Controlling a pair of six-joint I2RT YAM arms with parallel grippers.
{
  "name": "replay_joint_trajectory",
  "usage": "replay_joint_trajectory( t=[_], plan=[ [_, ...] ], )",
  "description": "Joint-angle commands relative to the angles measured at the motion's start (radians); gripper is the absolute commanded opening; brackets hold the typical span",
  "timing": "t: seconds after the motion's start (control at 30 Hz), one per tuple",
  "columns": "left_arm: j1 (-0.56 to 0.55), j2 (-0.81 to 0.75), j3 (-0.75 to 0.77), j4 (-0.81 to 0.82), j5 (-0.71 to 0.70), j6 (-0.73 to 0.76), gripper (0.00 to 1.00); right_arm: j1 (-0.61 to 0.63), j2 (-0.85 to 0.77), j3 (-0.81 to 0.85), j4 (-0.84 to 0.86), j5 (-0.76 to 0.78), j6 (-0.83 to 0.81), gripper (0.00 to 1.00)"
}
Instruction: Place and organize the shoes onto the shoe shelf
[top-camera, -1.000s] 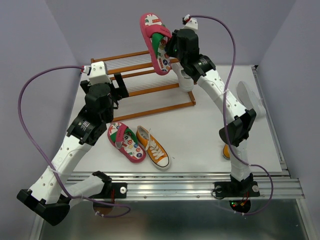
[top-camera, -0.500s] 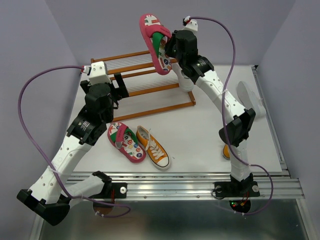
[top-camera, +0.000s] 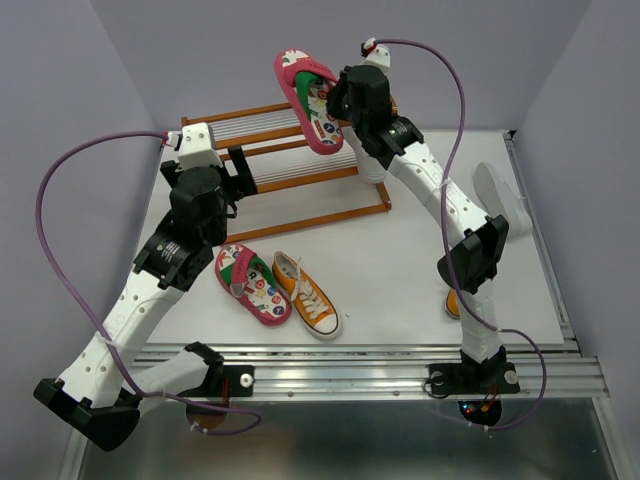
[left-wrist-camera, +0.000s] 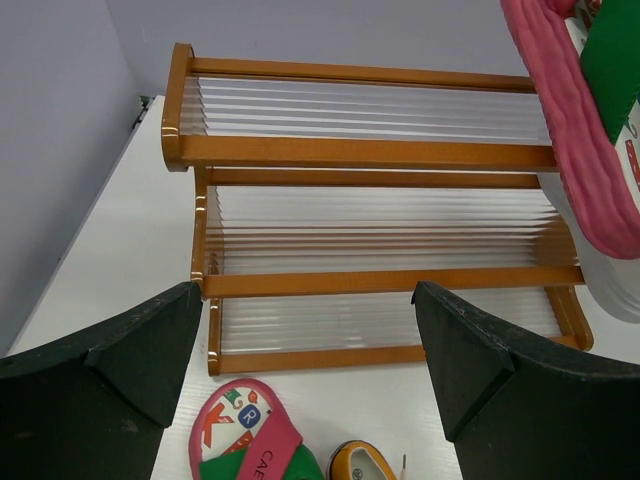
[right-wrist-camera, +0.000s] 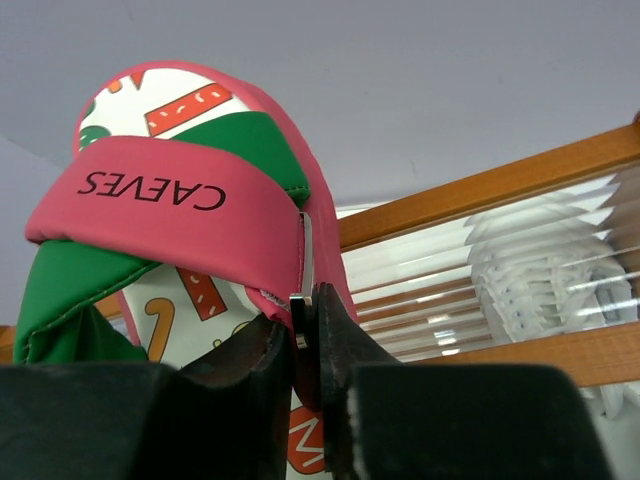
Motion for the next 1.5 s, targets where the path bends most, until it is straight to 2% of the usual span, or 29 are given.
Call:
replay_joint_trajectory(
  t=[0.0,0.1,0.27,0.43,0.97,1.47],
  plan=[
    [0.004,-0.015,-0.01,0.028,-0.019,0.012,0.99,0.012,-0.024,-0.001,0.053,-0.027,0.016,0.1],
    [0.004,-0.016,-0.012,0.028,-0.021,0.014,0.99,0.021,-0.032,-0.008,0.053,-0.03,0.016,0.01],
    [0.006,-0.018,-0.013,0.026,-0.027,0.015,0.99,0.031,-0.076,-0.033,0.055,-0.006,0.028,0.01],
    [0.006,-0.01,-0.012,0.032,-0.019,0.014,0.99,0.04,-0.069,0.027,-0.028,0.068,0.05,0.01],
    [0.006,-0.004,0.001,0.032,-0.007,0.008,0.99,0.058,-0.113,-0.051,-0.028,0.044,0.093,0.01],
    [0.006,-0.019,-0.001,0.026,-0.013,0.003,0.99,0.129,-0.047,0.034,-0.037,0.094,0.082,0.01]
  ],
)
